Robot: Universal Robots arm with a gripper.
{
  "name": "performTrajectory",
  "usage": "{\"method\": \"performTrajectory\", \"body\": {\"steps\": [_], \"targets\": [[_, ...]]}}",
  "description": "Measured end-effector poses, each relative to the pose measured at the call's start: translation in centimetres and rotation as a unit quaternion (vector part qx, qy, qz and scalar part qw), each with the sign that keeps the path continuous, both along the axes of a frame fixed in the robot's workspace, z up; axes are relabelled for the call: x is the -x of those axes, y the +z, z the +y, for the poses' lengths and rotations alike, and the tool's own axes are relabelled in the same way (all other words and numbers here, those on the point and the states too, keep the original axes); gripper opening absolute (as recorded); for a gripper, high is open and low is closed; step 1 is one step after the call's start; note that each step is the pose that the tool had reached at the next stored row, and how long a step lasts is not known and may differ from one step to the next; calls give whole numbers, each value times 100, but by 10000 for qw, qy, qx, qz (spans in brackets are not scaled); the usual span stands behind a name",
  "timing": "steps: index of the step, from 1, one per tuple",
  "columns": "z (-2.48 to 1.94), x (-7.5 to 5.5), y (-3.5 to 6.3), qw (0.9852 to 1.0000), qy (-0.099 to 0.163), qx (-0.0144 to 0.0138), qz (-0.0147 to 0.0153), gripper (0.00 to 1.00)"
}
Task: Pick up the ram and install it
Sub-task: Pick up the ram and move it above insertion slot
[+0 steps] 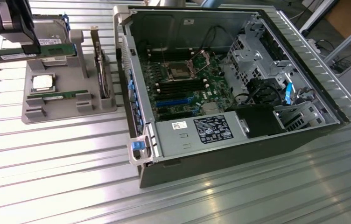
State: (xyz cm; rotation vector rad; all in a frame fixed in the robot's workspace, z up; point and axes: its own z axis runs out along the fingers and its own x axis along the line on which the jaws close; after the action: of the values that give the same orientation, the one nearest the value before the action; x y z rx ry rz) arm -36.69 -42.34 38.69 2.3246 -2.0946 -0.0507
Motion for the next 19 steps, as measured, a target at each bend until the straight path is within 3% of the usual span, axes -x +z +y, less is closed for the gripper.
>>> {"method": "performTrajectory", "body": {"steps": [19], "targets": [[0, -3, 110, 10000, 1, -2, 1, 13]]}}
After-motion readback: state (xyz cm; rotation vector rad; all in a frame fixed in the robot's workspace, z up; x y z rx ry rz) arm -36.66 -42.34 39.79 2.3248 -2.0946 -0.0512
